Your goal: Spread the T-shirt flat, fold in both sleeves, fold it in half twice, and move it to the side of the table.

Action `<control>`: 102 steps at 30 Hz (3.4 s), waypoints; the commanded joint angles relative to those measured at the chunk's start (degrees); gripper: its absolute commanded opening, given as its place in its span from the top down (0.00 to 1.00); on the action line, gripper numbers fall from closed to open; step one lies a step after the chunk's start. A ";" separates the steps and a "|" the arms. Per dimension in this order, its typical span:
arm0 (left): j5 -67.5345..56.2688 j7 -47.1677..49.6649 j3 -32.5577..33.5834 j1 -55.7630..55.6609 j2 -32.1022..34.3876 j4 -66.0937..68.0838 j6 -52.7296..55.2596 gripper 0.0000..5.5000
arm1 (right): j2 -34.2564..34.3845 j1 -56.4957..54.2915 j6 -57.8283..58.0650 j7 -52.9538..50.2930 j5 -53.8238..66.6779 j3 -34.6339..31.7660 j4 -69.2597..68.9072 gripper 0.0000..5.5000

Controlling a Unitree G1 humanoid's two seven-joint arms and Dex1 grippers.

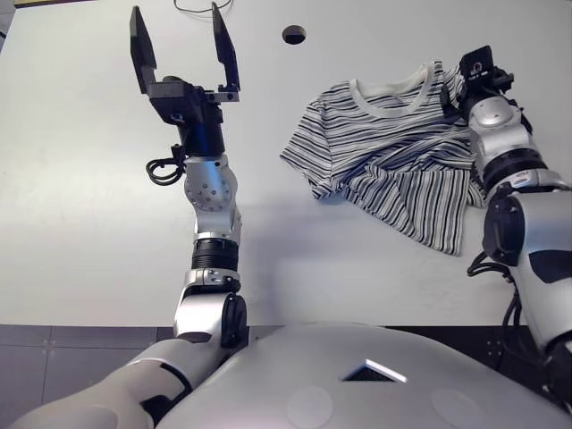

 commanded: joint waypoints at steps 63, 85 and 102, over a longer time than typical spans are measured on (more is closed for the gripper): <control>48.26 -5.74 -51.93 -35.43 18.37 39.85 15.10 0.16 | -8.65 27.35 -13.61 0.83 -10.20 4.03 -70.77 0.23; 37.20 10.79 -52.22 -22.20 19.91 17.12 -1.93 0.16 | -8.49 29.91 -8.63 3.84 -8.78 1.79 -80.65 0.23; 43.84 -10.98 -54.62 -8.00 22.32 -2.13 10.14 0.16 | -9.07 28.11 -7.46 5.47 -11.08 3.53 -82.43 0.23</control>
